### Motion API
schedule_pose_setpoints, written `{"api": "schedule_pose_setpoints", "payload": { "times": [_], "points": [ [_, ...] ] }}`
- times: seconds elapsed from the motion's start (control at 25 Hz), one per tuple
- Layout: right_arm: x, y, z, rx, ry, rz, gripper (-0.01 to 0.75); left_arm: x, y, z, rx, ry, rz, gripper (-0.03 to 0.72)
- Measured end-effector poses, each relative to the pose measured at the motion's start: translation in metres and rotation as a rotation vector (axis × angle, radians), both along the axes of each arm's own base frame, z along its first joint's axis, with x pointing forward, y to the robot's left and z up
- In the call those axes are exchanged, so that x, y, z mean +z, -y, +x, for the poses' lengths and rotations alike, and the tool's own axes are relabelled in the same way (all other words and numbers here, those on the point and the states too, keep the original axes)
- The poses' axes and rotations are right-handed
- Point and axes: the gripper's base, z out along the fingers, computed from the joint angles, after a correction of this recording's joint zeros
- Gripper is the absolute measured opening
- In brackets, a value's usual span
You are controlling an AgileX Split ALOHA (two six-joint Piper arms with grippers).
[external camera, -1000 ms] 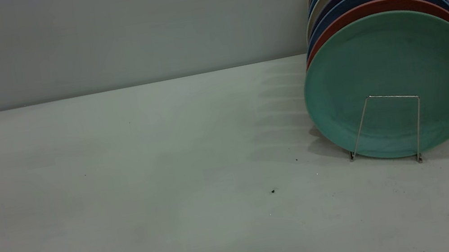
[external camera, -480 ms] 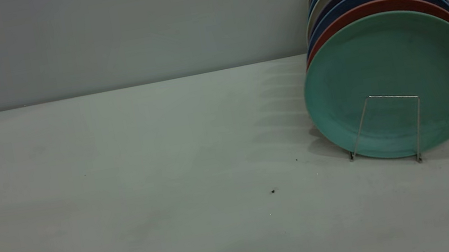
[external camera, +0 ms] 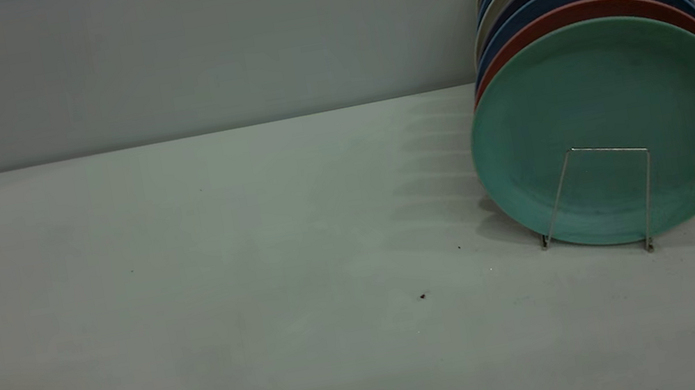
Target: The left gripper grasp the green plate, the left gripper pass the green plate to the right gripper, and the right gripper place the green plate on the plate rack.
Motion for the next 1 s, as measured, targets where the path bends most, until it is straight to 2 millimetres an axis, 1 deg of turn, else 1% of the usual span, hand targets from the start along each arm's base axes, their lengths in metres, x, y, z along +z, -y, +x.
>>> {"api": "schedule_pose_setpoints", "payload": {
  "times": [0.08,0.32,0.48,1.0],
  "points": [
    [0.000,0.001,-0.003,0.000,0.018,0.005,0.352,-0.004,0.000,-0.002,0.000,0.008,0.002,0.539],
    [0.001,0.002,-0.010,-0.001,0.069,0.018,0.352,-0.004,0.000,-0.005,-0.016,0.028,0.014,0.539],
    [0.001,0.005,-0.013,-0.023,0.094,0.024,0.352,-0.004,0.004,-0.005,-0.040,0.027,-0.028,0.539],
    [0.001,0.005,-0.013,-0.034,0.095,0.026,0.352,-0.004,0.006,-0.007,-0.046,0.039,-0.042,0.539]
  ]
}}
